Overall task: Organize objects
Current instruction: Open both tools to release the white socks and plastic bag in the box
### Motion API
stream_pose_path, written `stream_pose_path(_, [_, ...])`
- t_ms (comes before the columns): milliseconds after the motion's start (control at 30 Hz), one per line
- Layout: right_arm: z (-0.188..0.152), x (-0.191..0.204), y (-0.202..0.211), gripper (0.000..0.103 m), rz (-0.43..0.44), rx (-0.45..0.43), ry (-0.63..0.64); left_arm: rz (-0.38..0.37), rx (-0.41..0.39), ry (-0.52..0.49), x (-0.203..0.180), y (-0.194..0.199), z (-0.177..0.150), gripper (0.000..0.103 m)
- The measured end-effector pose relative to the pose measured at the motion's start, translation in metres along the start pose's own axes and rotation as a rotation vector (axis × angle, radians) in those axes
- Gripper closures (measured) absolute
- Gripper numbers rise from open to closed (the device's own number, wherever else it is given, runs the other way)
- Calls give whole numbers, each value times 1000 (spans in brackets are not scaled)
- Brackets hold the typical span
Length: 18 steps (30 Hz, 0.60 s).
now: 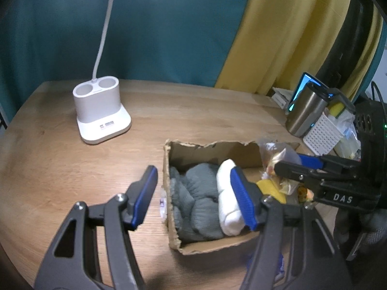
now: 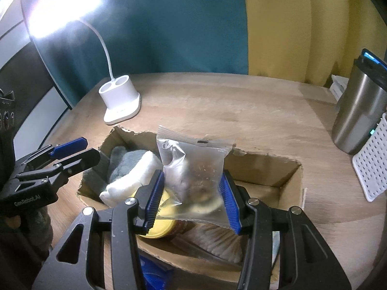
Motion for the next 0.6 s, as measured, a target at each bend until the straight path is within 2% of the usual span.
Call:
stream_pose_path(33, [1,0,-1,52,0,1,-1,1,-1,2,1,0,0,39])
stream_pose_path(100, [2,1,-2,43,1,4,0,2,-4,4,2,2,-1,39])
stream_pose_path(133, [3,2,-2,33,7,4,-2,2,-5,5,2,2,-1,39])
stream_pose_path(167, [3,2,-1,31,13,3,-6,3,-8,6,2,3,-1,39])
stream_pose_path(600, [-7,6,8,31,-10,18,19,3,-16,7,-3,14,-9,39])
Point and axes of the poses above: each gripper's, at about its wrist camera, not at the fingertips, and y roughly against the way its jaws point, x to its left, z to its top, the point moved 5 cm from there along -y, roughly the way its jaws point, and after that the axes turned 13 degrees about -z, right-handed, at the moved point
